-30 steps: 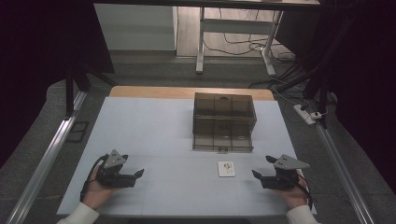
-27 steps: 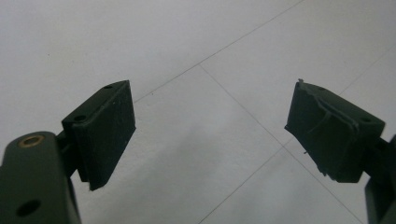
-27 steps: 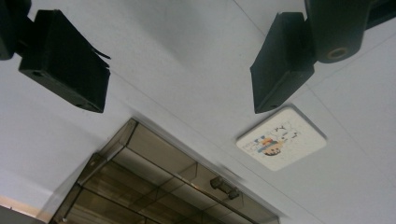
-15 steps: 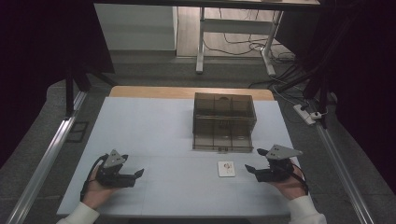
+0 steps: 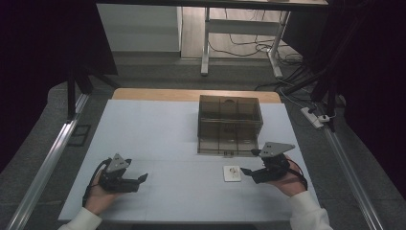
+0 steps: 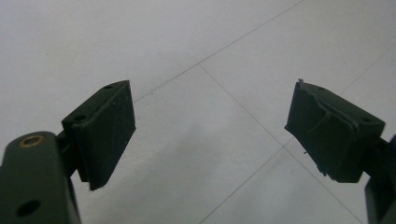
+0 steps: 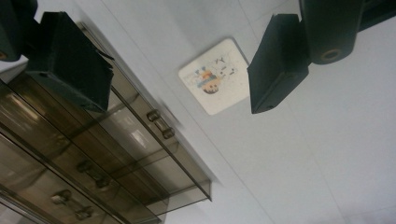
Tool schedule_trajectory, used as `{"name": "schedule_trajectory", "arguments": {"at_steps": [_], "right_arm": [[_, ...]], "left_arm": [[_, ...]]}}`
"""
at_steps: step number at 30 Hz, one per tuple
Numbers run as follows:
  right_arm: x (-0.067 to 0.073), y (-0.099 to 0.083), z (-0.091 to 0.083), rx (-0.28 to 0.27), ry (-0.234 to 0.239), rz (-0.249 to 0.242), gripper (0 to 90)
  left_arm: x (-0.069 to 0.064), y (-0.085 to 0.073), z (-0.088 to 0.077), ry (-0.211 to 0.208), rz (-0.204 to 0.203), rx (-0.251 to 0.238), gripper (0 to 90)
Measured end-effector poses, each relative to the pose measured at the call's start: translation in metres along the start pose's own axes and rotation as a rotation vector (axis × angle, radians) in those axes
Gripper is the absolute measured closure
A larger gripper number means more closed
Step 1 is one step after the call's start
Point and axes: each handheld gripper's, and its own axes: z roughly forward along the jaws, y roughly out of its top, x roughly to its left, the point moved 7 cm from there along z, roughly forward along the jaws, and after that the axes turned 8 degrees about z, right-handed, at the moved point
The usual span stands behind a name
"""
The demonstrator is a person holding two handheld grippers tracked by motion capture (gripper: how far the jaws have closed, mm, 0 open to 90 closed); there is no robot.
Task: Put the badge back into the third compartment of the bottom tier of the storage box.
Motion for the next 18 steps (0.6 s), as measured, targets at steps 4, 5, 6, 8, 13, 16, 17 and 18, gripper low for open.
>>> {"name": "schedule_trajectory", "arguments": {"at_steps": [4,5,6,8,13,16,17,18], "right_arm": [[0.002,0.003,0.007,0.024,0.016,-0.012,21.3],[0.002,0.004,0.008,0.032,0.021,-0.014,21.3],[0.003,0.005,0.010,0.038,0.025,-0.020,21.3],[0.004,0.006,0.014,0.052,0.034,-0.027,21.2],[0.007,0.010,0.024,0.092,0.073,-0.047,20.9],[0.007,0.011,0.030,0.120,0.089,-0.057,20.8],[0.007,0.011,0.032,0.128,0.094,-0.058,20.7],[0.007,0.011,0.034,0.132,0.098,-0.061,20.7]], "left_arm": [[0.000,0.000,0.000,-0.002,0.002,0.001,15.3],[0.000,0.000,0.000,-0.002,0.002,0.002,15.3],[0.000,0.000,0.000,-0.002,0.002,0.002,15.3],[0.000,0.000,0.000,-0.001,0.001,0.001,15.3],[0.000,0.000,0.001,0.000,0.002,0.004,15.3],[0.000,0.000,0.001,0.000,0.003,0.005,15.3],[0.000,-0.001,0.001,0.000,0.003,0.005,15.3],[0.000,-0.001,0.001,0.000,0.003,0.007,15.4]]}}
